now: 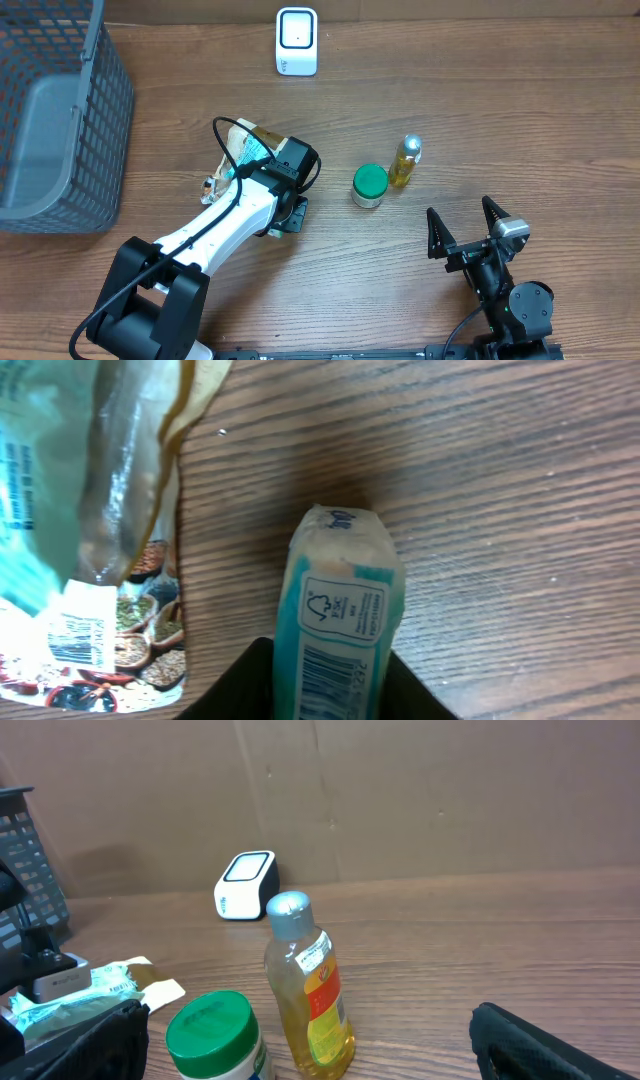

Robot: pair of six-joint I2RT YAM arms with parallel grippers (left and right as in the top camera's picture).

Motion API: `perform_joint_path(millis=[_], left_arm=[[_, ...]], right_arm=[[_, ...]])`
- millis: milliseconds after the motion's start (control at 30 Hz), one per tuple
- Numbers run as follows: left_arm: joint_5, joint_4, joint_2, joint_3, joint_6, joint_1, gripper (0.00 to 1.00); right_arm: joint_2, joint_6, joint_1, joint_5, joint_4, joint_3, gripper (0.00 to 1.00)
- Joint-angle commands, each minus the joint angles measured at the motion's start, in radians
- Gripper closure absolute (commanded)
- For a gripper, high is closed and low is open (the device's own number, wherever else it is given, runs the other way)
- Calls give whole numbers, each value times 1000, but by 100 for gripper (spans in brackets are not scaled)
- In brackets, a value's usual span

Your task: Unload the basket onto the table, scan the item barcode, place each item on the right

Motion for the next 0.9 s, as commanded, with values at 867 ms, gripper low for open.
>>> perform_joint_path(millis=[867], left_arm=[[124,-11,10,21,-12,10,23]], right_arm=[[-12,-3,-3,9,3,-10,0]])
